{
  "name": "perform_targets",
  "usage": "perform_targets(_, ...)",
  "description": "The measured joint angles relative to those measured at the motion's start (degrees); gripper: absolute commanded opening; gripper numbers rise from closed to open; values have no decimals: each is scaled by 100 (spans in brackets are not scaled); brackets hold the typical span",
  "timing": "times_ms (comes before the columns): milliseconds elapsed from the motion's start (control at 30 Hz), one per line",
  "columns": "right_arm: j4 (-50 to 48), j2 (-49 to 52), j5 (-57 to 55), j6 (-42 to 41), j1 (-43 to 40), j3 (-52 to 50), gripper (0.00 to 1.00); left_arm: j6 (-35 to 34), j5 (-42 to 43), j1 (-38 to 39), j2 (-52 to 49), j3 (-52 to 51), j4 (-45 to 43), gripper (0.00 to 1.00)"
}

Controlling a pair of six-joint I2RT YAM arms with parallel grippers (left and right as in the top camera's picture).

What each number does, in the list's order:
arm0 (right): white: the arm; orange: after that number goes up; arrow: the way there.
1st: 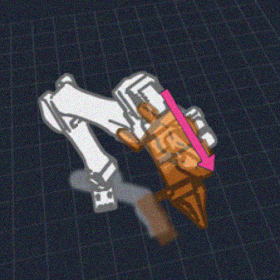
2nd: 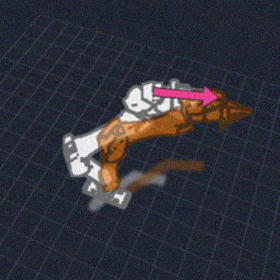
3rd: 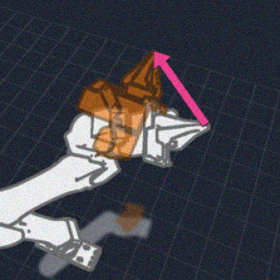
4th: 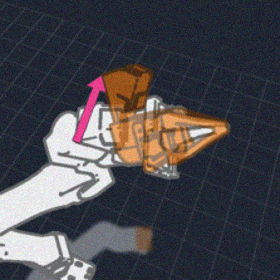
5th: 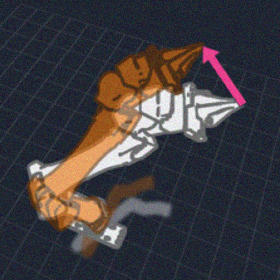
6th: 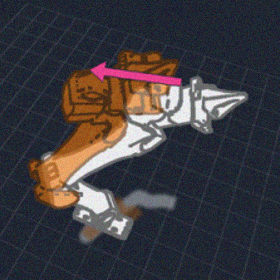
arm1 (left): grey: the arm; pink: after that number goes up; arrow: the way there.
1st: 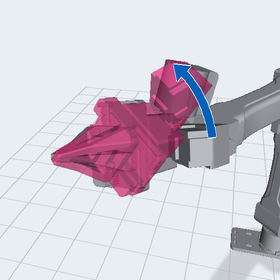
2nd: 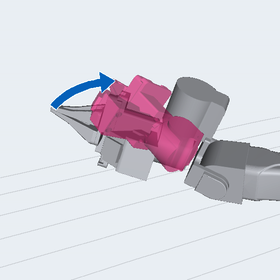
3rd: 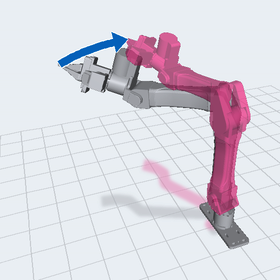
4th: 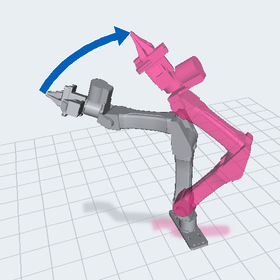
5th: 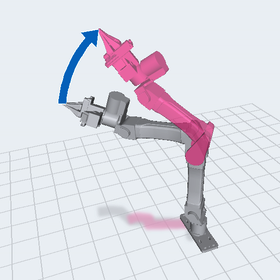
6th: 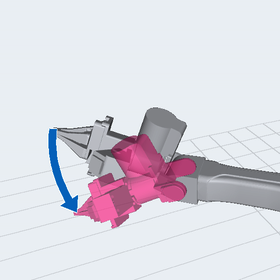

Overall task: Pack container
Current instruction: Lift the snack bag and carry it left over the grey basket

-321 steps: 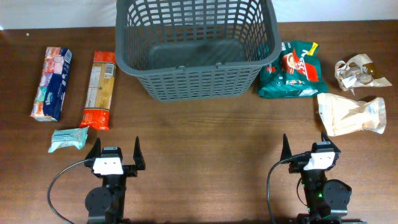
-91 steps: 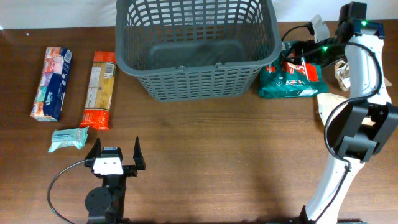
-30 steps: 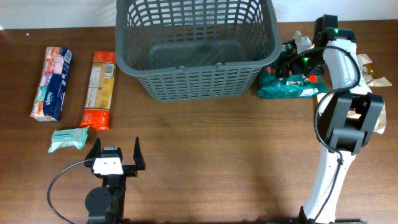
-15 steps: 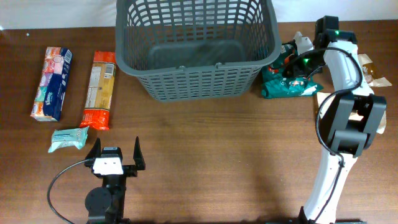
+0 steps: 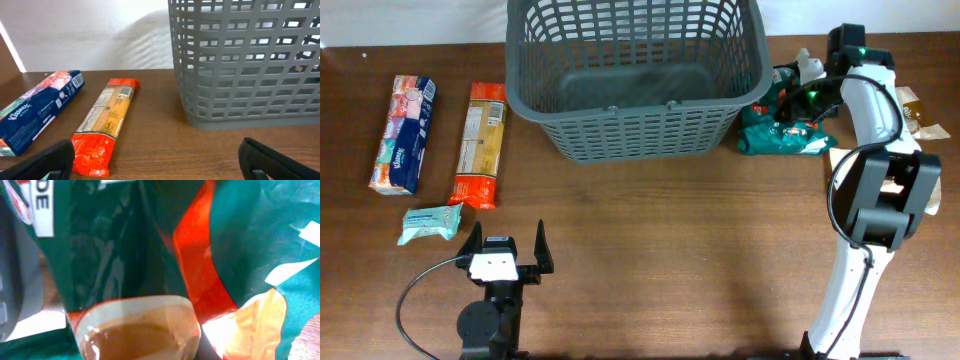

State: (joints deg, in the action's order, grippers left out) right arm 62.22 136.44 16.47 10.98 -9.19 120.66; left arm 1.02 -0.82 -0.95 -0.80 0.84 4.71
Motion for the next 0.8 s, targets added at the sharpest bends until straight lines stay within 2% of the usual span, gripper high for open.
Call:
perform_targets(533, 1036, 538, 258, -496, -643, 2210, 3, 0, 0, 0, 2, 0, 0, 99)
perform_targets(800, 1093, 538, 833, -505, -640, 2754, 4, 0, 0, 0, 2, 0, 0, 99)
